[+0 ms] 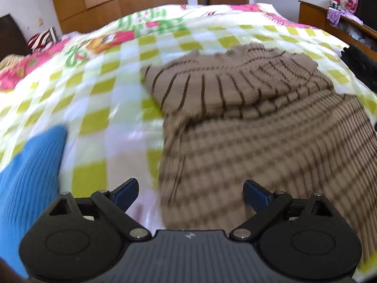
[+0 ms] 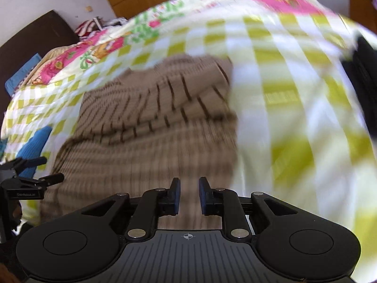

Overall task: Fold small clothes
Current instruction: 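Move both tools to the sweater hem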

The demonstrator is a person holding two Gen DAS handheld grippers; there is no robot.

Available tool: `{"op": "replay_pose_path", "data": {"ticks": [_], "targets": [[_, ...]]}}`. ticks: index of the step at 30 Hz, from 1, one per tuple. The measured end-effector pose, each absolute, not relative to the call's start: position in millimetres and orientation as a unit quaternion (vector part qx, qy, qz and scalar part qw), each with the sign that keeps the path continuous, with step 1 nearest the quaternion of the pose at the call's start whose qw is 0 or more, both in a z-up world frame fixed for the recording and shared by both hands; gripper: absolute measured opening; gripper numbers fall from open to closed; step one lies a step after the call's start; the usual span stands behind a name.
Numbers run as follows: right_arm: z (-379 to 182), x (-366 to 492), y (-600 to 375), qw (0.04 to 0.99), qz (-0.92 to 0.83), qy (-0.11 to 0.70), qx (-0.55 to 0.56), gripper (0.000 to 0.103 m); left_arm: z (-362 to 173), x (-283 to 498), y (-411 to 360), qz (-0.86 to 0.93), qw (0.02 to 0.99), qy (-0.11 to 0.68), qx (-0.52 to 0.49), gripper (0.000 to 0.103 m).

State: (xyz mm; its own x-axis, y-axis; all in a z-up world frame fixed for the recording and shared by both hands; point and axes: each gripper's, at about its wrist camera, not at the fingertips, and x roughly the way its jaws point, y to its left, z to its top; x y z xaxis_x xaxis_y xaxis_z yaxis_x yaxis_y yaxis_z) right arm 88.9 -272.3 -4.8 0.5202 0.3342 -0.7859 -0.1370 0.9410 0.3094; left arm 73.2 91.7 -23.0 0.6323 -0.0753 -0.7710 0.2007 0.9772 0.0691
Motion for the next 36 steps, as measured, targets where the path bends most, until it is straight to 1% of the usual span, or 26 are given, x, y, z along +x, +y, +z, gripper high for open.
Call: {"op": "replay_pose_path", "data": {"ticks": [5, 9, 13, 16, 19, 24, 25, 29, 33, 36], "targets": [[-18.5, 51.0, -277.0, 0.833, 0.128, 0.521, 0.135, 0.022, -28.9, 45.9, 105.0, -0.070, 0.885, 0.457, 0.049, 0.103], [-27.1, 41.6, -273.2, 0.815, 0.135, 0.545, 0.143, 0.023, -38.4, 37.5, 111.4, -0.083, 0.865, 0.494, 0.010, 0.103], [-24.4, 42.5, -268.2, 0.810, 0.138, 0.556, 0.126, 0.025, -39.7, 29.7, 110.3, -0.082, 0.862, 0.500, 0.018, 0.103], [-18.8, 38.9, -269.5, 0.806, 0.138, 0.563, 0.119, 0.025, -41.1, 27.8, 112.4, -0.094, 0.850, 0.519, -0.003, 0.103], [-16.9, 32.9, -269.8, 0.806, 0.138, 0.565, 0.109, 0.025, -45.5, 24.4, 108.6, -0.096, 0.840, 0.534, 0.005, 0.103], [-16.6, 36.4, -270.3, 0.799, 0.141, 0.573, 0.116, 0.025, -44.8, 24.7, 111.0, -0.101, 0.829, 0.549, -0.018, 0.099], [-17.9, 38.0, -270.5, 0.796, 0.143, 0.576, 0.115, 0.025, -44.6, 24.7, 110.0, -0.099, 0.829, 0.551, -0.015, 0.095], [-18.9, 46.7, -274.1, 0.782, 0.144, 0.593, 0.126, 0.025, -41.2, 23.2, 108.1, -0.103, 0.827, 0.553, -0.011, 0.088], [-18.9, 50.3, -275.1, 0.775, 0.142, 0.603, 0.125, 0.025, -42.6, 22.0, 103.2, -0.106, 0.825, 0.555, 0.000, 0.088], [-20.9, 55.2, -272.6, 0.768, 0.145, 0.612, 0.121, 0.025, -40.7, 22.6, 104.9, -0.105, 0.825, 0.555, -0.002, 0.085]]}}
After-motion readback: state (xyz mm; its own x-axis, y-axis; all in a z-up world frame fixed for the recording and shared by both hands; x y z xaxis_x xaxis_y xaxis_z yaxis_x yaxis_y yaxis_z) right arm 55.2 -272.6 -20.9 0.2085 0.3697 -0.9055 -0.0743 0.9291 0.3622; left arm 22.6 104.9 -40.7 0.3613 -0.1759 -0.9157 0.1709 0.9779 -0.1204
